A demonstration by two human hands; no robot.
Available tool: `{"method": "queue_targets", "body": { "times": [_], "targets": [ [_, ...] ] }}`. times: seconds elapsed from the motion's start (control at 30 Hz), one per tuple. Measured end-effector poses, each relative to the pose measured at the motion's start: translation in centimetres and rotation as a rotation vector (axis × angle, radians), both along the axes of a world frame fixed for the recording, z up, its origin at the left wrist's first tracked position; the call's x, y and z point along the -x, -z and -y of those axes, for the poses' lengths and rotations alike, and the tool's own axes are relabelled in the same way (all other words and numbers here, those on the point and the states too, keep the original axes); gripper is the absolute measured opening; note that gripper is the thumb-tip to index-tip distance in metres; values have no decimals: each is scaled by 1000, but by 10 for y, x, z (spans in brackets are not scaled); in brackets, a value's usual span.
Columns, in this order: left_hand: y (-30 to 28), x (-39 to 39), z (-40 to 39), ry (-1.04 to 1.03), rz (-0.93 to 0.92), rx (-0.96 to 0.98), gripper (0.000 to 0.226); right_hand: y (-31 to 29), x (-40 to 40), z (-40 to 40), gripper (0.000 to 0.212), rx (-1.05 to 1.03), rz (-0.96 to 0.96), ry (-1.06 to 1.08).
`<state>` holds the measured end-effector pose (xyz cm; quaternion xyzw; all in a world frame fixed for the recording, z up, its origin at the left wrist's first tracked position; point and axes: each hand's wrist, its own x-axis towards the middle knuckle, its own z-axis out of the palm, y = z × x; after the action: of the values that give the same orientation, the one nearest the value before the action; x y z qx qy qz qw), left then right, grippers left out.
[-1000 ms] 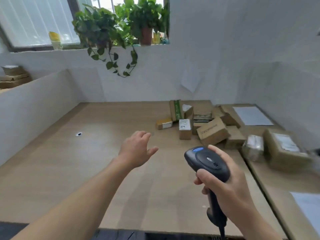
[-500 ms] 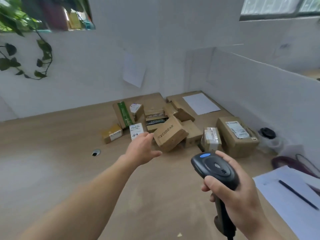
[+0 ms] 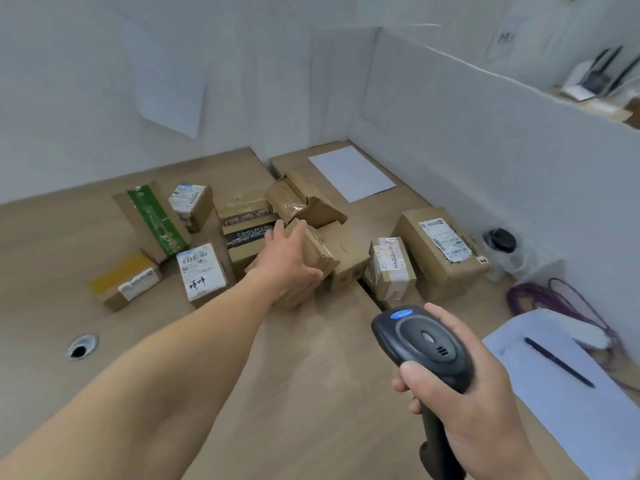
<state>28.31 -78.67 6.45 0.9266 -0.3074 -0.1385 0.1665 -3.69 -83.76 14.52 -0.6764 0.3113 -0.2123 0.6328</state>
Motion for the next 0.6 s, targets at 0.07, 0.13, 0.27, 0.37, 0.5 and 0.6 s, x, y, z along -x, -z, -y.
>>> {"method": "queue_targets", "body": {
  "times": [0.07,0.13,0.27,0.37,0.5,0.6],
  "targets": [
    [3,-10,16,17,-36,-24,119,6,-5,3,96,14,-5,25],
    [9,-21,27,27,-81,-66,117,9,-8,4,91,23,-16,26],
    [20,-34,34,58,-96,-112,103,6,-9,5,90,30,-55,26],
    [20,-25,24,69,-123,-51,93,5,-8,3,90,37,-67,29],
    [9,1,-10,-61,-236,355,92,1,-11,-4,87,51,-75,7],
    [5,35,-64,-89,-387,662,102,-5,-15,-12,88,38,-73,-6]
  ]
}}
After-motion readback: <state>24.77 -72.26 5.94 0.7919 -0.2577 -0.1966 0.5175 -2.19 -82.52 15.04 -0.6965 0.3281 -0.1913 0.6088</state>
